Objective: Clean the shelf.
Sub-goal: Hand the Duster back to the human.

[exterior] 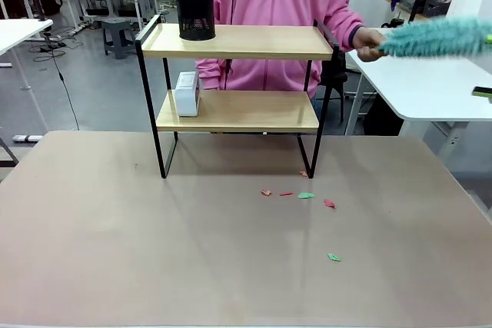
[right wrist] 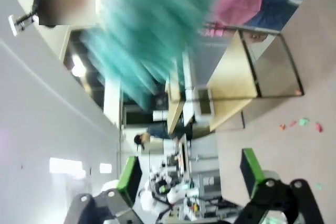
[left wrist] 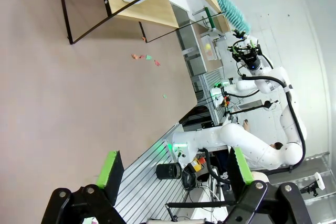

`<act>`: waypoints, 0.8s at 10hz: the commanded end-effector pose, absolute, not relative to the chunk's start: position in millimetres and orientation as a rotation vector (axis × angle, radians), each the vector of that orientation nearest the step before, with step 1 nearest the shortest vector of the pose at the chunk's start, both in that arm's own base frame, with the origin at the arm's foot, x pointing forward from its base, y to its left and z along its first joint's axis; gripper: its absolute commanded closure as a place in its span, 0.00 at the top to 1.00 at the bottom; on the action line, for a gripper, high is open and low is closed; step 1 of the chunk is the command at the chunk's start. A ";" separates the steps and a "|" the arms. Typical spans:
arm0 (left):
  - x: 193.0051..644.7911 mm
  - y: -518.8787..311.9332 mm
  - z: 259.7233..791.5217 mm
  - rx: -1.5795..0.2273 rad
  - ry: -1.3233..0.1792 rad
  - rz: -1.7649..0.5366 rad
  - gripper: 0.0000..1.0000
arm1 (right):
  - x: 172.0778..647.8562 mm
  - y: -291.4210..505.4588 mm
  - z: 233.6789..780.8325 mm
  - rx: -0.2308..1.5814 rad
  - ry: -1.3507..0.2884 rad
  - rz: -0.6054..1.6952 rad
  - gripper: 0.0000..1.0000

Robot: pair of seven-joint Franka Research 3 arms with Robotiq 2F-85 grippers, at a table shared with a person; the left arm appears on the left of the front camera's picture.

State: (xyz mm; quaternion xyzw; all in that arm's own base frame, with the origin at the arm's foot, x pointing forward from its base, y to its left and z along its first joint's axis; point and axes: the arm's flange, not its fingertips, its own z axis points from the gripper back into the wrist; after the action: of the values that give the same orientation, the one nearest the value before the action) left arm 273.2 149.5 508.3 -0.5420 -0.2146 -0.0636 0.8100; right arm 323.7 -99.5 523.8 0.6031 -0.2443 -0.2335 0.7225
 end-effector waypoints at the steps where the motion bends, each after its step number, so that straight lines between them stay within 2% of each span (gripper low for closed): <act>1: 270.8 153.2 508.8 -1.155 -0.462 -0.158 1.00 | 320.8 -59.1 512.3 1.391 -0.383 -0.337 1.00; 4: 270.8 153.2 508.8 -1.155 -0.462 -0.158 1.00 | 351.4 39.9 474.5 1.364 -0.006 -0.133 1.00; 5: 270.8 153.2 508.8 -1.155 -0.462 -0.158 1.00 | 357.2 58.7 464.2 1.330 0.056 -0.117 1.00; 8: 270.8 153.2 508.8 -1.155 -0.462 -0.158 1.00 | 343.0 59.0 469.9 1.384 0.011 -0.161 1.00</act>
State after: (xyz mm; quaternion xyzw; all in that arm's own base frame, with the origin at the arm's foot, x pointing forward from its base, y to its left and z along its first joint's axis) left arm 273.4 149.8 508.4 -0.5418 -0.2150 -0.0640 0.8100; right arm 348.7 69.1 458.4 0.6306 0.0258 -0.0738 0.7722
